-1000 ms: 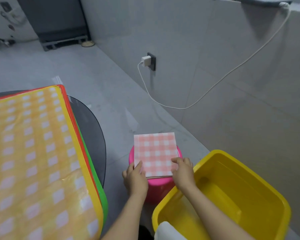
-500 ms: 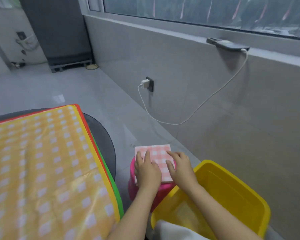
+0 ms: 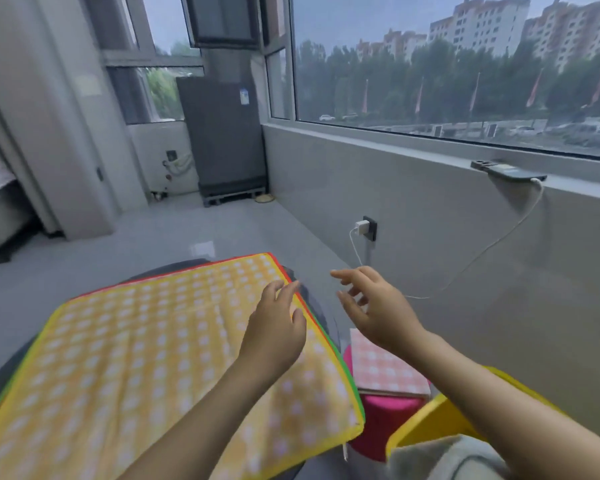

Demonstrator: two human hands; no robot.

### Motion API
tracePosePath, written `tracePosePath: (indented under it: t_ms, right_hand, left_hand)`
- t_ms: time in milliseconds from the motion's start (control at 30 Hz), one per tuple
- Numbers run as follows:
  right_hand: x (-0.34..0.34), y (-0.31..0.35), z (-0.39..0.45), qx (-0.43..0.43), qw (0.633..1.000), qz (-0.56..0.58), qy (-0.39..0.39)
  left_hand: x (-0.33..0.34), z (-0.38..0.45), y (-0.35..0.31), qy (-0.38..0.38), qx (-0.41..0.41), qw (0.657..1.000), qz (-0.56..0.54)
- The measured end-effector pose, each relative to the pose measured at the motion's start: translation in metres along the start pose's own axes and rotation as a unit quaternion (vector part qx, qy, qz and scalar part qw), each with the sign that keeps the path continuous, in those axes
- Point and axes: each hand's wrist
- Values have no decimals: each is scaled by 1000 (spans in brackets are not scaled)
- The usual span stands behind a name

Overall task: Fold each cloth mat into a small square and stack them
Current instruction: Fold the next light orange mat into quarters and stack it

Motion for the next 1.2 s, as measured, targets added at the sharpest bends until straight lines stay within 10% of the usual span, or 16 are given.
tracePosePath:
  t_ms: [500, 1200]
  right_hand:
    - [123, 93, -71, -179, 950, 13, 256]
    - [122, 106, -95, -325, 892, 70, 307]
  left_hand:
    - [-104, -139, 133, 84, -6, 971, 225]
    - [-109, -178, 148, 157, -16, 986, 48]
Point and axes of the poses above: each hand's wrist, its own z-axis towards the middle knuckle, its own x-axis out of the palm, y = z × x, and after that the axes turned 7 degrees about -y, right-handed
